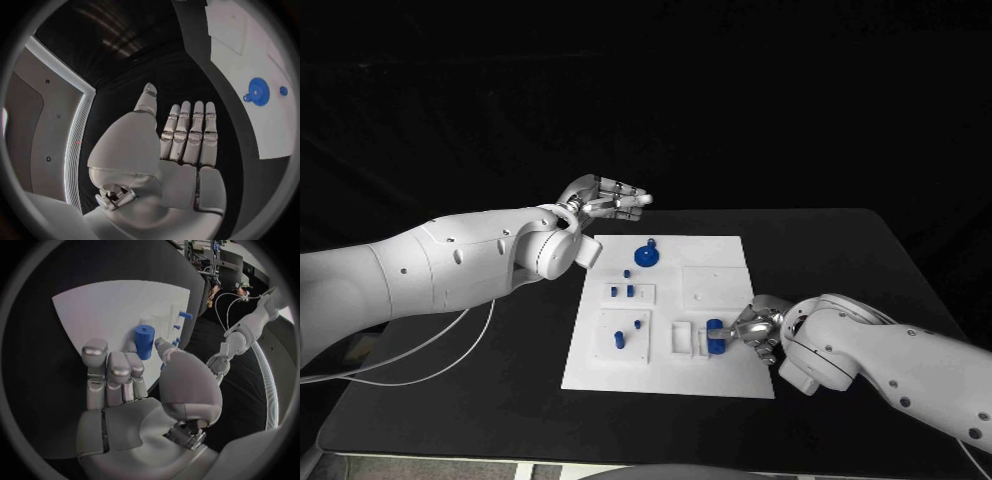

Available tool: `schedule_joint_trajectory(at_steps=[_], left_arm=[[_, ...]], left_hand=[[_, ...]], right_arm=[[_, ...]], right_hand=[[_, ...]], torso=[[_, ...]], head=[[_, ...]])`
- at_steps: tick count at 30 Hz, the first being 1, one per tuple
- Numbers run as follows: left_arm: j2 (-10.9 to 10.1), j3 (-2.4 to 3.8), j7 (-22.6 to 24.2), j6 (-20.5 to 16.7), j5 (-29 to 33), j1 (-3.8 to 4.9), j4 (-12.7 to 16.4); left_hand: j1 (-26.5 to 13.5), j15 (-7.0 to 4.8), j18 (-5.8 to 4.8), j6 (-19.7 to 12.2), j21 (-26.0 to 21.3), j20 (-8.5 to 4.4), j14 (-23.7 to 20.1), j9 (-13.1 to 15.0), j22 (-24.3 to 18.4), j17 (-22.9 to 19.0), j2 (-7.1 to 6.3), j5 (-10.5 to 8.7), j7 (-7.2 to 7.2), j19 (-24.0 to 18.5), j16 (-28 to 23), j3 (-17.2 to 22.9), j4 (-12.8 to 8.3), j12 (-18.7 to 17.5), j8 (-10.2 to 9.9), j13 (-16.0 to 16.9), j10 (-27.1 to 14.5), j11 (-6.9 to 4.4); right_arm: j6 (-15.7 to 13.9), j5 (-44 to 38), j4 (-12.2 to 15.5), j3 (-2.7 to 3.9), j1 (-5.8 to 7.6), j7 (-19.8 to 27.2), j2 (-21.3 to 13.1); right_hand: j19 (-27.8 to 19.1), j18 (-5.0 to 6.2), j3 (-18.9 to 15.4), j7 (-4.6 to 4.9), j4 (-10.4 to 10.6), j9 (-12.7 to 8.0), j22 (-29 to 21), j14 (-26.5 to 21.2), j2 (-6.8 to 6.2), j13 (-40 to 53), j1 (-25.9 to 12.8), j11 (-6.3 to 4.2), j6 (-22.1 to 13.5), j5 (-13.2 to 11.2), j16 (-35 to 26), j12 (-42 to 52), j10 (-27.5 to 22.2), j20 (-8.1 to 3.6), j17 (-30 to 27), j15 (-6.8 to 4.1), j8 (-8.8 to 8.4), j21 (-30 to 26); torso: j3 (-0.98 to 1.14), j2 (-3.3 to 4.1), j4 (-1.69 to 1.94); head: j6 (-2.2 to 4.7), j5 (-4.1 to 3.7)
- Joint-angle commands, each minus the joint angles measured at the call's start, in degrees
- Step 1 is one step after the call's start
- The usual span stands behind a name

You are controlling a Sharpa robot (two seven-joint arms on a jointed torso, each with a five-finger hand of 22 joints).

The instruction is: Assemble the parts on the task board

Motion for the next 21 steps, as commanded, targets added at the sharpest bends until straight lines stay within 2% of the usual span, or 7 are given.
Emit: schedule_joint_trajectory(at_steps=[1,7,12,18,21], left_arm=[[0.0,0.04,0.8,1.0,0.6,0.0,0.3],[0.0,0.04,0.8,1.2,0.6,0.01,0.5],[-0.1,0.04,0.7,1.3,0.6,0.01,0.7],[-0.2,0.05,0.5,1.6,0.6,0.02,0.7],[-0.2,0.05,0.4,1.6,0.6,0.02,0.7]], left_hand=[[-0.6,0.33,0.28,-0.3,0.1,0.09,0.1,0.0,-0.1,-0.1,-0.18,-0.09,0.19,0.4,-0.3,0.0,0.3,0.1,-0.1,0.0,-0.3,0.0],[-0.6,0.32,0.33,-0.3,0.2,0.1,0.1,0.0,-0.1,-0.1,-0.24,0.03,0.22,0.5,-0.3,0.1,0.4,0.1,-0.1,0.0,-0.3,0.0],[-0.6,0.32,0.33,-0.3,0.2,0.1,0.1,0.0,-0.1,-0.1,-0.24,0.03,0.22,0.5,-0.3,0.1,0.4,0.1,-0.1,0.0,-0.3,0.0],[-0.5,0.33,0.33,-0.2,0.1,0.11,0.1,0.0,-0.2,-0.1,-0.19,0.4,0.42,0.5,-0.3,0.2,0.2,0.1,-0.1,0.0,-0.3,-0.01],[-0.5,0.33,0.33,-0.2,0.1,0.11,0.1,0.0,-0.2,-0.1,-0.19,0.41,0.42,0.5,-0.3,0.2,0.2,0.1,-0.1,0.0,-0.3,-0.01]], right_arm=[[-0.2,-0.7,-1.0,-0.44,-0.33,-0.5,0.5],[-0.2,-0.7,-2.0,-0.65,-0.33,-0.4,1.7],[0.0,-0.2,-2.6,-1.08,-0.34,-0.4,2.5],[0.0,0.3,-2.8,-1.42,-0.35,-0.4,2.8],[-0.1,0.6,-2.9,-1.5,-0.35,-0.4,2.8]], right_hand=[[3.0,0.28,0.3,0.06,-0.4,-0.4,2.7,0.2,0.21,0.1,0.4,-0.02,-0.3,-0.3,0.0,-0.2,0.6,0.32,0.1,0.32,-0.42,0.0],[3.0,0.33,0.6,0.04,-1.2,-0.4,3.0,0.2,0.71,0.3,0.4,-0.01,-0.1,-0.2,-0.1,-0.2,0.6,0.38,0.2,0.35,-0.39,-0.1],[3.0,0.34,1.1,-0.08,-2.3,-0.3,3.2,0.3,1.41,0.5,0.6,-0.09,0.4,-0.1,-0.1,-0.2,0.7,0.4,0.3,0.33,-0.43,-0.1],[3.1,0.3,1.7,-0.19,-4.7,-0.2,3.4,0.3,2.29,0.5,0.4,-0.16,0.9,0.2,-0.1,-0.3,0.7,0.38,0.2,0.29,-0.45,-0.2],[3.1,0.3,1.8,-0.21,-5.7,-0.2,3.4,0.3,2.49,0.5,0.5,-0.18,1.0,2.6,-0.1,-0.4,0.6,0.38,0.2,0.28,-0.46,-0.3]], torso=[[0.0,0.08,-0.09],[0.0,0.09,-0.1],[-0.01,0.09,-0.11],[-0.07,0.12,-0.16],[-0.11,0.15,-0.16]], head=[[-0.12,0.14],[-0.37,0.14],[-0.65,0.34],[-0.77,0.46],[-0.72,0.52]])
